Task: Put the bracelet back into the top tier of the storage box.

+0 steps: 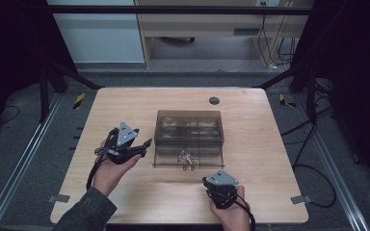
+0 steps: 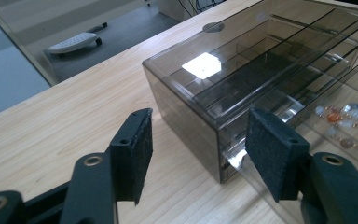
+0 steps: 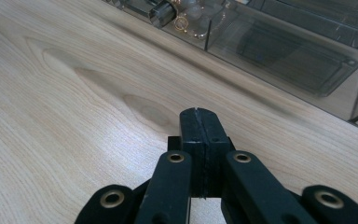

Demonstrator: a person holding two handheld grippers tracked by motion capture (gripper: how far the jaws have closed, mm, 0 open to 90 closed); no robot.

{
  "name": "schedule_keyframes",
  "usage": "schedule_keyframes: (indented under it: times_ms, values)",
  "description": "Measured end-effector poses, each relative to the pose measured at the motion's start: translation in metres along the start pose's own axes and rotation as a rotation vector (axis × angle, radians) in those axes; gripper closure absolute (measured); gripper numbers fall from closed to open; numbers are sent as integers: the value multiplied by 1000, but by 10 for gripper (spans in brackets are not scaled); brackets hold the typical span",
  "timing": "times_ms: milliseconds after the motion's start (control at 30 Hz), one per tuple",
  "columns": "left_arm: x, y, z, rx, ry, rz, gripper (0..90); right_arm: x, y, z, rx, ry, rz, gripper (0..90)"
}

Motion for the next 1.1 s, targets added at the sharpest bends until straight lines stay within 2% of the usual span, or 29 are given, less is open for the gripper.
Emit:
schedule_keyframes:
  times_ms: [67, 133, 167, 267, 433, 600, 667, 800, 900, 1100]
  values:
    - [3, 4, 4, -18, -17, -9, 459, 0, 0, 0, 4, -5, -1, 900]
    - [8, 10, 5, -13, -20, -4, 481, 0, 0, 0, -1, -11, 1, 900]
    - [10, 11, 7, -24, -30, -8, 495, 0, 0, 0, -2, -11, 0, 900]
    - [16, 17, 10, -22, -40, -6, 568, 0, 1, -1, -2, -9, 2, 900]
    - [25, 26, 13, -45, -59, -3, 660, 0, 1, -1, -9, -13, 4, 900]
    - [34, 32, 16, -69, -78, -3, 750, 0, 1, -2, -7, -12, 5, 900]
    - [36, 33, 17, -68, -87, -2, 786, 0, 1, -3, -4, -16, 7, 900]
    - [41, 38, 20, -93, -122, 22, 859, -1, 1, -3, -15, -18, 9, 900]
    - [45, 38, 21, -89, -127, 13, 899, -1, 1, -5, -11, -17, 8, 900]
    - [51, 37, 23, -86, -133, -7, 900, 0, 2, -5, -16, -18, 11, 900]
Point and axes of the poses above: each handheld gripper's, and its own axes: x roughly forward along the jaws, y roughly out of its top, z roughly to its right, the point moved 8 cm from there along x, roughly forward along the jaws, and after that the axes turned 4 degrees about x, right-handed, at the moved point
